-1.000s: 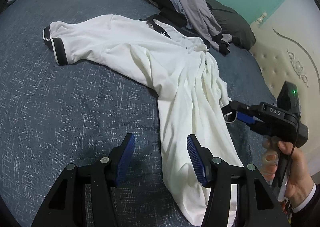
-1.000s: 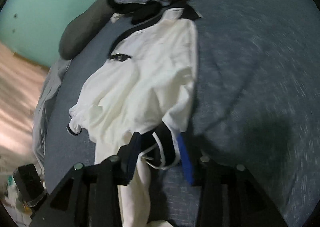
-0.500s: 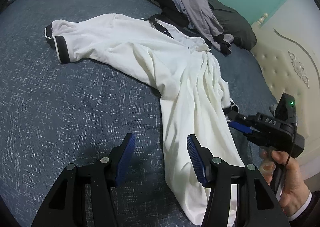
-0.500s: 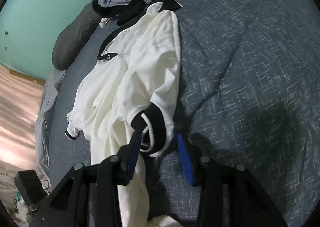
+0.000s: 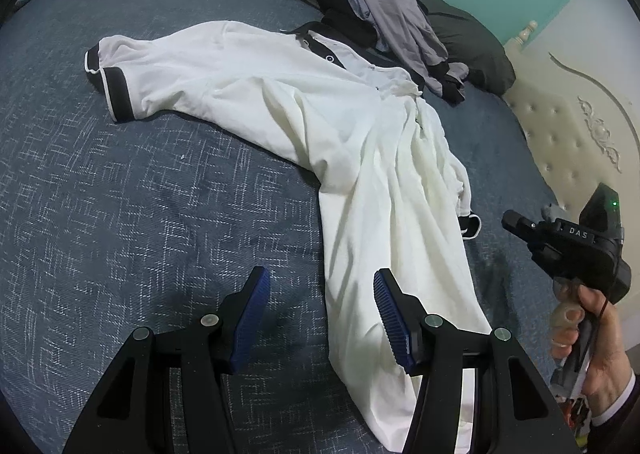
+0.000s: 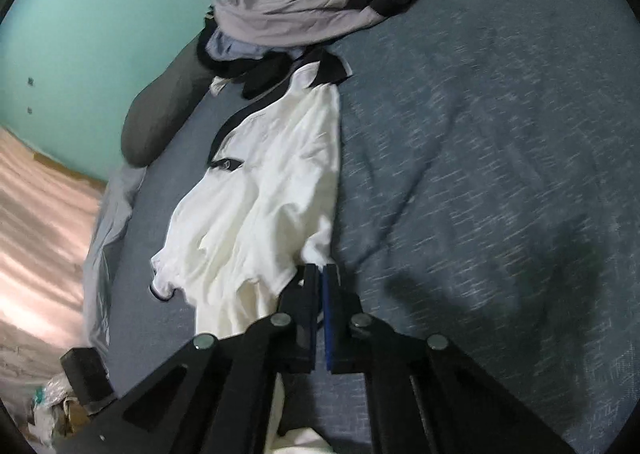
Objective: Fold clothes
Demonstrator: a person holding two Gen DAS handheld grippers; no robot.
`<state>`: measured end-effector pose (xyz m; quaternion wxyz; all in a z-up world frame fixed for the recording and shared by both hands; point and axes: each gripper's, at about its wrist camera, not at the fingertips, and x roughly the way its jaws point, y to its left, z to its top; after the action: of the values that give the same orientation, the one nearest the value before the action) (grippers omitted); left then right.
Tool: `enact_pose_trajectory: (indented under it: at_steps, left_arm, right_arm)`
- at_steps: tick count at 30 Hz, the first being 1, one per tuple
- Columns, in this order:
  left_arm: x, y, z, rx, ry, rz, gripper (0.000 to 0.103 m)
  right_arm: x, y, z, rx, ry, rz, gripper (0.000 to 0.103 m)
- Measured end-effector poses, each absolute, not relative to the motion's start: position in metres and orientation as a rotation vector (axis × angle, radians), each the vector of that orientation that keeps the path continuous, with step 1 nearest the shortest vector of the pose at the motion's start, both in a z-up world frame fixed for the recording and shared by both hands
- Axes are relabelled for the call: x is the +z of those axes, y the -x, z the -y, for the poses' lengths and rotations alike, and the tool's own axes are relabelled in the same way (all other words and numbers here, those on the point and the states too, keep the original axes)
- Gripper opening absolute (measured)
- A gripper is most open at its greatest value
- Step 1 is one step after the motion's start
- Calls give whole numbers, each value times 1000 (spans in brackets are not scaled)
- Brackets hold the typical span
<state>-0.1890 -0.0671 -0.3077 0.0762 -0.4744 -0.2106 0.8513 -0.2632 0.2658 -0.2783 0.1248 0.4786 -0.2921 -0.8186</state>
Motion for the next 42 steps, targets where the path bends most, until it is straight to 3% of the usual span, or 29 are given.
enact_pose_trajectory:
  at_steps: [1, 4, 10, 12, 14, 18, 32, 42]
  left_arm:
    - [-308, 189, 67, 2553, 1423, 630, 58]
    - [-308, 187, 67, 2554, 1424, 622, 58]
    - [-308, 188, 70, 2553, 1425, 635, 58]
    - [-308, 187, 70, 2552, 1424, 634, 58]
    - [-307, 187, 71, 2550, 1423, 635, 58]
    - [-308, 187, 72, 2552, 1427, 637, 58]
    - [-311, 188, 70, 2553, 1438, 626, 58]
    - [-316, 190, 69, 2562, 1455, 603, 58]
  right_arm:
    - [-280, 265, -261, -2375, -1413, 842, 5]
    - [-287, 266, -247, -2363, -1471, 826, 37]
    - [-299, 268, -235, -2371, -1524, 779, 37]
    - [-305, 268, -231, -2373, -1544, 760, 34]
    - [-309, 269, -228, -2376, -1560, 739, 16]
    - [-310, 269, -228, -2401, -1543, 728, 3]
    - [-233, 267, -318, -2648, -1292, 778, 1]
    - [-209, 293, -389, -2811, -1274, 716, 1]
